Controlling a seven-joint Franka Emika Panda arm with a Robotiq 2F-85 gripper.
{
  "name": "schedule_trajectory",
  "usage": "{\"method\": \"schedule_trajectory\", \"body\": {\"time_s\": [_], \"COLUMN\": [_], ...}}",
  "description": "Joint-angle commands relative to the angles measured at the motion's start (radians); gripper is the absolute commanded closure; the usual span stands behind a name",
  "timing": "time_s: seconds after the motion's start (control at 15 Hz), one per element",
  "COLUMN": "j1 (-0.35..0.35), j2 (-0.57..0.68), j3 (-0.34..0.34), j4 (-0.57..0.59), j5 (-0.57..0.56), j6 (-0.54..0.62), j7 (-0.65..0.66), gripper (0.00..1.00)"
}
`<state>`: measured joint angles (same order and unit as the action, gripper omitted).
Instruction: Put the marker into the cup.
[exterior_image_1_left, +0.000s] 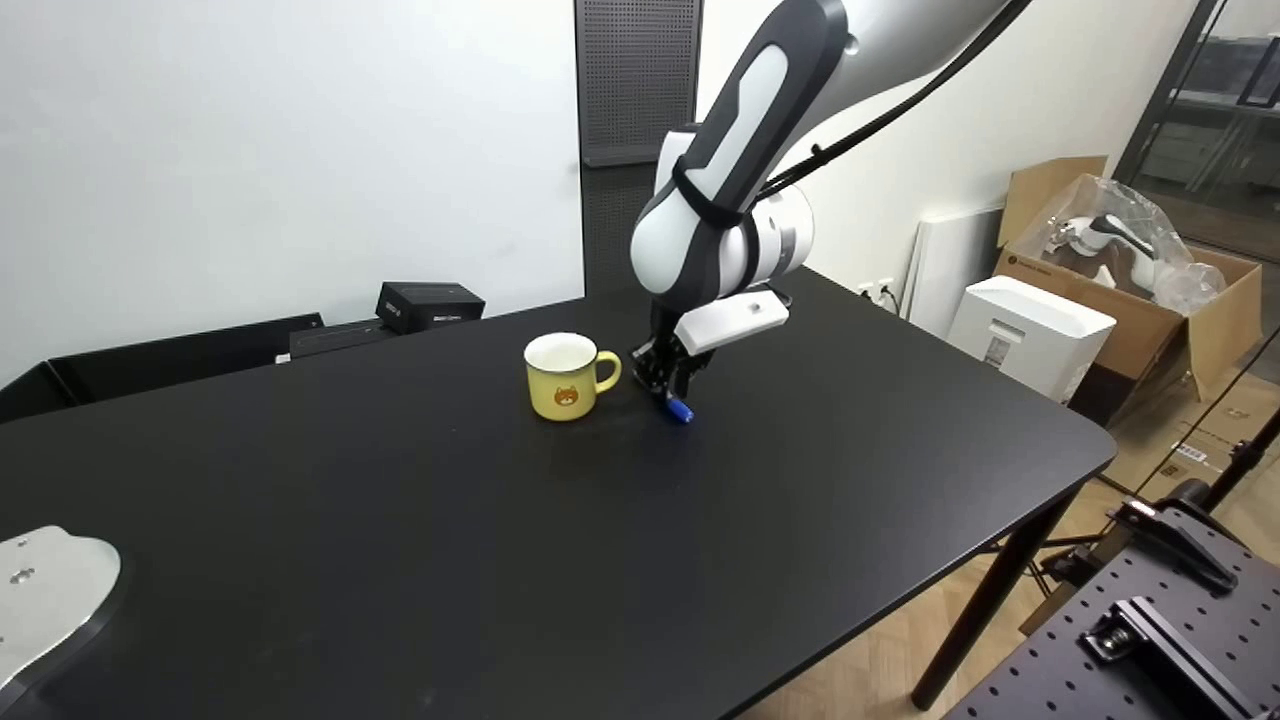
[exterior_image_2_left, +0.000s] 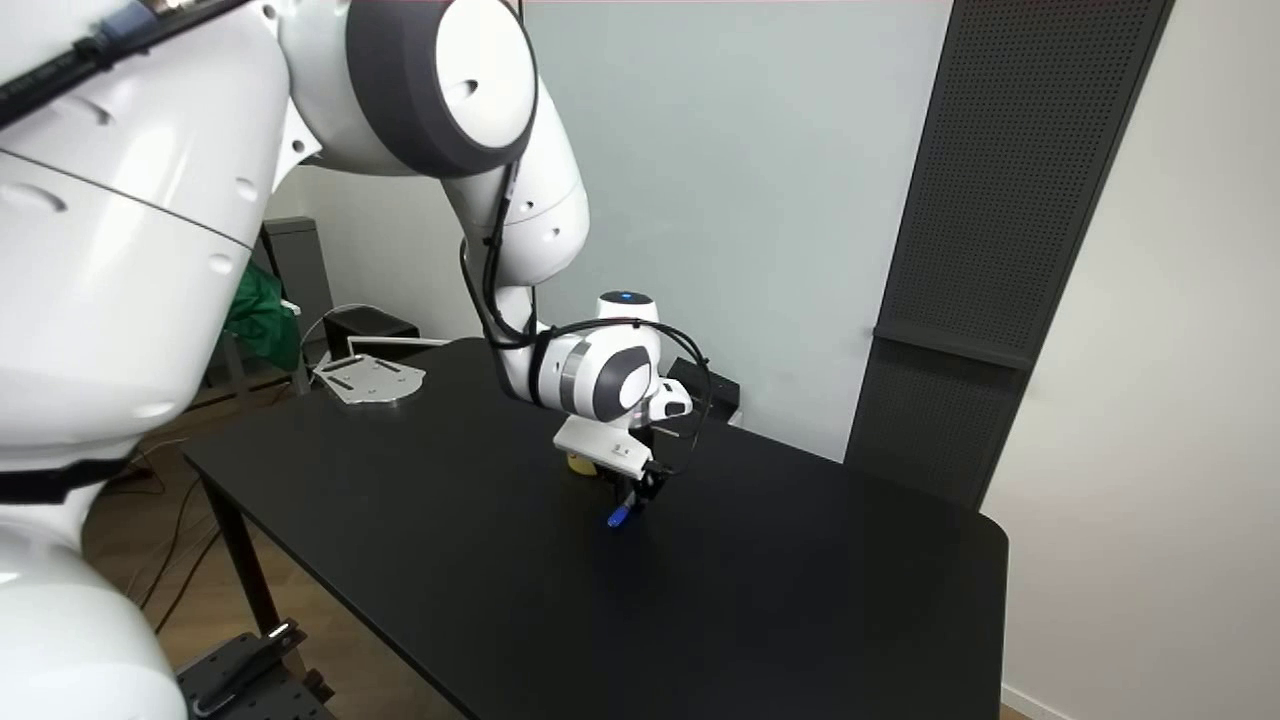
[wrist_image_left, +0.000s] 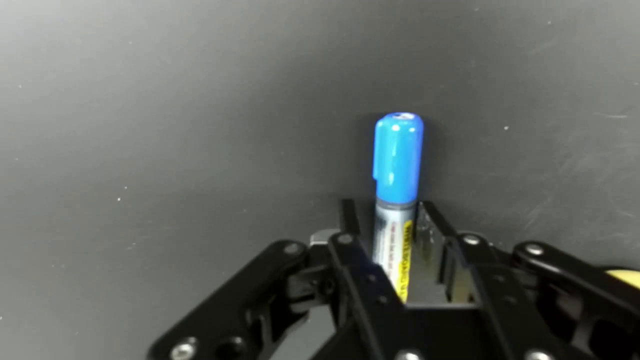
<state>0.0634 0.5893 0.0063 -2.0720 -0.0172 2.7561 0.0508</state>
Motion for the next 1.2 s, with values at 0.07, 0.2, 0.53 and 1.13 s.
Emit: {"method": "schedule_trajectory", "body": {"time_s": [0.07,0.2,0.53,1.13], "j1": [-0.012,-0.016,-0.005,0.000], "j2": [0.021,-0.003,-0.099,-0.248], "j3": [0.010,0.019,0.033,0.106], "j4": [0.036,0.024,-0.001,0.114], "j5": [0.018,0.020,0.006,0.062], "j6": [-0.019,-0.017,-0.068,-0.494], "j7": [-0.002,-0.014,-0.032,-0.133], "gripper": [0.99,0.95,0.95,0.95]}}
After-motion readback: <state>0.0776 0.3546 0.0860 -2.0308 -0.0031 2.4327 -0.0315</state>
